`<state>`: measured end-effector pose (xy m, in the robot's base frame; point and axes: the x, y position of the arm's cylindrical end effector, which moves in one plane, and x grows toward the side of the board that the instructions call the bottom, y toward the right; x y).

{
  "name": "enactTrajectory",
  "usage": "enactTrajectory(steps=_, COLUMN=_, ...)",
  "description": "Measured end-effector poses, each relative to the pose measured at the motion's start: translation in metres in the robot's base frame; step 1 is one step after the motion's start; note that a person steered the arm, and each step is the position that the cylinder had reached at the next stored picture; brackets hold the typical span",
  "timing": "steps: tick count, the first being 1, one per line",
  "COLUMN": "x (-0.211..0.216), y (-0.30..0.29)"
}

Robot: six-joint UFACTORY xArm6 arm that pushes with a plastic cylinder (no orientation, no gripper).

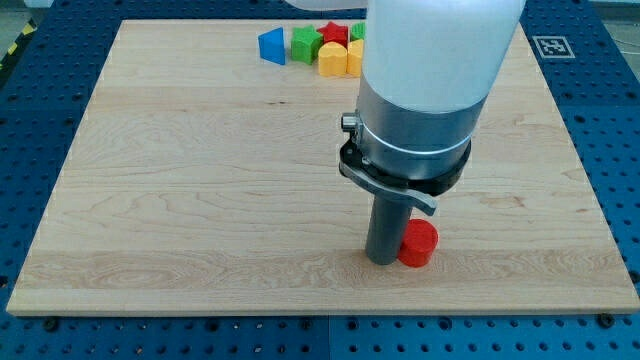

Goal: Place the red circle towards the bottom right side of board

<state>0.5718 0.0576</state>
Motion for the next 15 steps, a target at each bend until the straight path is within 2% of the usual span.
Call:
enactTrajectory(steps=2, x=0.000, y=0.026)
enactTrajectory(steps=4, x=-0.005, y=0.017)
enactTrajectory(steps=8, x=-0.010, y=0.092)
enactTrajectory(steps=11, x=0.011, y=0.150)
enactTrajectory(steps=15, x=0.001, y=0.153)
